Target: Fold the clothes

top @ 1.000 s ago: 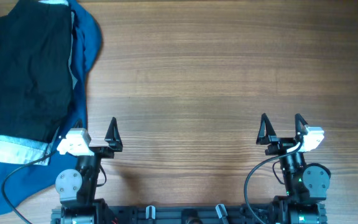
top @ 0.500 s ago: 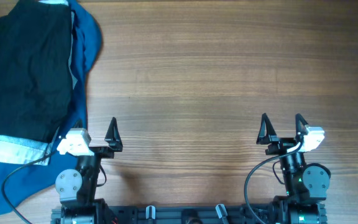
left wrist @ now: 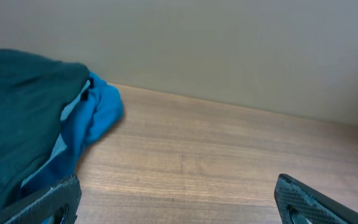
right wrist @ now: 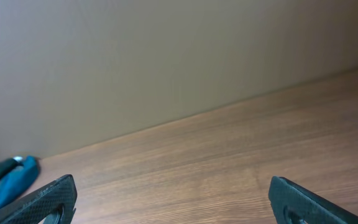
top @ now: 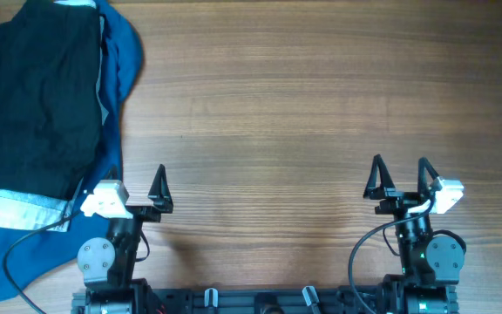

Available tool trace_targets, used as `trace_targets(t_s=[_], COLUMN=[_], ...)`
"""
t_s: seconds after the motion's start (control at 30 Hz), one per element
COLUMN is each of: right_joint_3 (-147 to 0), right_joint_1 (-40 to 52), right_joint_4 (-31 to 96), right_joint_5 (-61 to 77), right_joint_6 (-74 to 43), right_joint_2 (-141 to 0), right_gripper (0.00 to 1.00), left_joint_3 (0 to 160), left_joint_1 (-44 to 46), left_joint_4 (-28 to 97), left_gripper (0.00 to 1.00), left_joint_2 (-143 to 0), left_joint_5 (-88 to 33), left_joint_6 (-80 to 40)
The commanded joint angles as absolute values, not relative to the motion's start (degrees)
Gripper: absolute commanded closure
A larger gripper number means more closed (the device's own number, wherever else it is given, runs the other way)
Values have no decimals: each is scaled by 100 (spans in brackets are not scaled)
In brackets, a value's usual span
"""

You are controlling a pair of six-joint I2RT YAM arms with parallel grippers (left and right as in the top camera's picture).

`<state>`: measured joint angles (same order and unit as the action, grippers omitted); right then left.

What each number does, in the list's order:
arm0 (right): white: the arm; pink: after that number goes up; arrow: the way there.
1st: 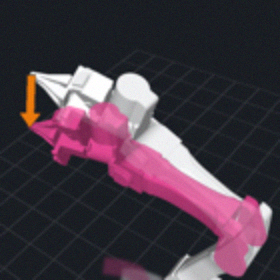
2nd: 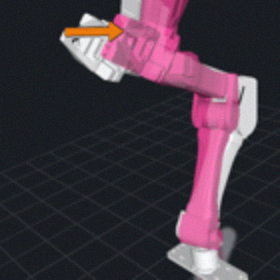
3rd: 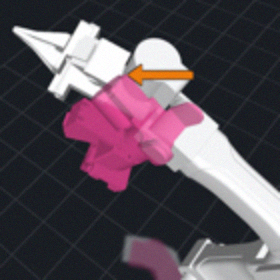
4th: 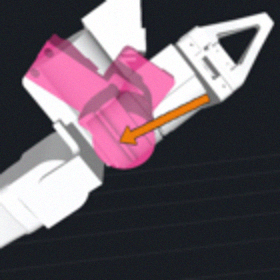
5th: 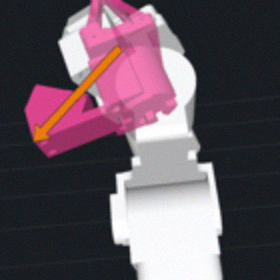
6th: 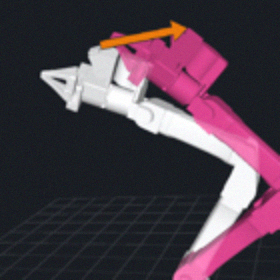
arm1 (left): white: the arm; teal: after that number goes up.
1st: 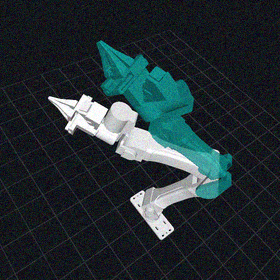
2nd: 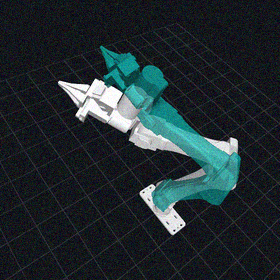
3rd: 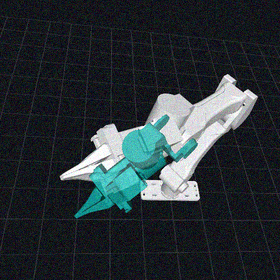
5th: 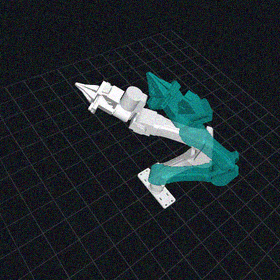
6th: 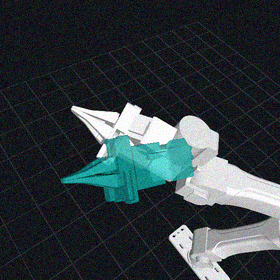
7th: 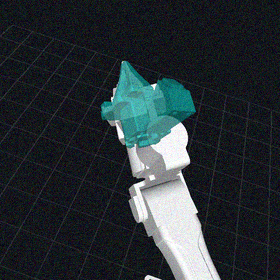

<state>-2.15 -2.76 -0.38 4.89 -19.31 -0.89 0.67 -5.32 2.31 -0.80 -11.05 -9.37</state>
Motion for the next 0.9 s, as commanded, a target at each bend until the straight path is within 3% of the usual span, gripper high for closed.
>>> trace_targets(t_s=[0.0, 0.17, 0.5, 0.7, 0.87], right_joint_3=[-202, -239, -1328, -2821, -4619], right_joint_1=[-248, -248, -248, -248, -248], right_joint_4=[-38, -438, -587, -537, 733], right_joint_5=[738, 963, 1131, 1732, 1981], right_joint_6=[-2248, -1903, -1151, -878, -397], right_joint_2=[-45, -244, -1525, -3581, -5343], right_gripper=[0, 0, 0, 0, 0], left_joint_3=[38, 56, 1114, 2545, 4397], left_joint_1=[-558, -558, -561, -558, -565], left_joint_4=[106, 104, 440, 1157, 2515], left_gripper=[0, 0, 0, 0, 0], left_joint_2=[-27, -30, -760, -2410, -4237], left_joint_5=[-1219, -1269, -1170, -1179, -1173], left_joint_6=[-1142, -1999, -1673, -1516, -1192])
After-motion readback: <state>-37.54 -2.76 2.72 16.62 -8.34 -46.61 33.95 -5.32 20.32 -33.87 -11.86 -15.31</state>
